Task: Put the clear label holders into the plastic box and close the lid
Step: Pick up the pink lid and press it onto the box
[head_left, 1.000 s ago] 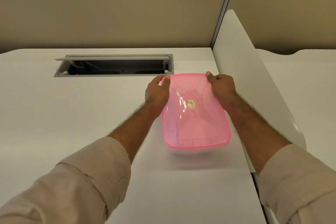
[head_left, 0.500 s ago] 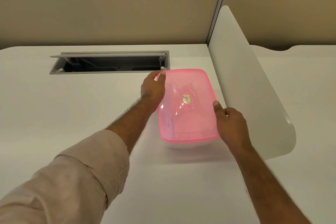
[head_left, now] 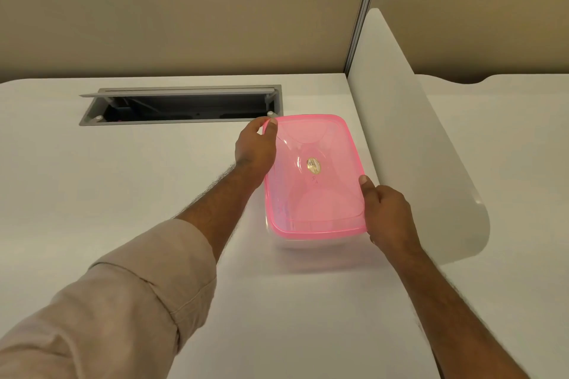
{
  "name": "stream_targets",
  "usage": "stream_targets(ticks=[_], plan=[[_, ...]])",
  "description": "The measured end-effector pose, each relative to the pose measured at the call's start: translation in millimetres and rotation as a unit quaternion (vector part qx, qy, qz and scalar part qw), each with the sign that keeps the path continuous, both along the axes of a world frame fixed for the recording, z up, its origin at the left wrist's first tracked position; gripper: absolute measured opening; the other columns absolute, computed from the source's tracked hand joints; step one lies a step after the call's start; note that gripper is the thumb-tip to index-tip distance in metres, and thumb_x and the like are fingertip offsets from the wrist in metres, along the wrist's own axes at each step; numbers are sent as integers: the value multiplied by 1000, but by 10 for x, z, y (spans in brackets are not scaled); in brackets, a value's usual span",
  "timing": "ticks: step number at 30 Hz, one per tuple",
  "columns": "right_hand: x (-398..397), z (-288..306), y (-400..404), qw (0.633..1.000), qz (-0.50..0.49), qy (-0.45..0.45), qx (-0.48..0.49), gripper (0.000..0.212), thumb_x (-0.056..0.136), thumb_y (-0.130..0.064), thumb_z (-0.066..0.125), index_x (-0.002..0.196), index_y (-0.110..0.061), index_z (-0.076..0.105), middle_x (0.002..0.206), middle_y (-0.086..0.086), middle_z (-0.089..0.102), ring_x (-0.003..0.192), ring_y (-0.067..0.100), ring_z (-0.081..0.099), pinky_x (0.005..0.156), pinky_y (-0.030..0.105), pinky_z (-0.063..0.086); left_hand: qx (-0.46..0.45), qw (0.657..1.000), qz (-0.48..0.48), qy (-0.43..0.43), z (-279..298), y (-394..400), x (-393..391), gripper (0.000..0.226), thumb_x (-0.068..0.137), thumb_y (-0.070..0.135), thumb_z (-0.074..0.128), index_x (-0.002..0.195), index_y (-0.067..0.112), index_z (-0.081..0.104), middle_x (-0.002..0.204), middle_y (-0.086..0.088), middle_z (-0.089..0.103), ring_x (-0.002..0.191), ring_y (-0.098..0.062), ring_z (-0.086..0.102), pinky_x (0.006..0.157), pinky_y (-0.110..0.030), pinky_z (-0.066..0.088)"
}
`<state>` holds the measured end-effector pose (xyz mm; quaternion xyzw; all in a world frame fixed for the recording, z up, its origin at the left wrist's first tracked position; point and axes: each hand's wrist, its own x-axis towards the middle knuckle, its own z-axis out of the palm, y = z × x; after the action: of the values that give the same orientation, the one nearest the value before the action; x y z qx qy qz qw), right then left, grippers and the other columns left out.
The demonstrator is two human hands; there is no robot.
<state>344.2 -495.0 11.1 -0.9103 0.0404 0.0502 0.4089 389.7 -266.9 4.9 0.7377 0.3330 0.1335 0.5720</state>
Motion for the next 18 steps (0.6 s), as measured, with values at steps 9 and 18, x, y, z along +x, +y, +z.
stream_targets(ticks=[9, 18], plan=[[34, -43, 0, 999, 23, -34, -26, 56, 98, -51, 37, 59, -10, 36, 55, 2, 41, 51, 18, 38, 48, 30, 28, -5, 1000, 12, 11, -33, 34, -10, 39, 98, 47, 49, 125, 22, 60, 122, -1, 64, 101, -17, 57, 82, -33, 53], [10, -73, 23, 999, 4, -19, -34, 52, 98, -52, 35, 76, -7, 49, 66, 1, 52, 62, 22, 50, 57, 32, 36, 66, 994, -6, 86, 54, 23, -112, 40, 96, 53, 47, 108, 17, 60, 109, -4, 67, 83, -17, 59, 75, -32, 52]])
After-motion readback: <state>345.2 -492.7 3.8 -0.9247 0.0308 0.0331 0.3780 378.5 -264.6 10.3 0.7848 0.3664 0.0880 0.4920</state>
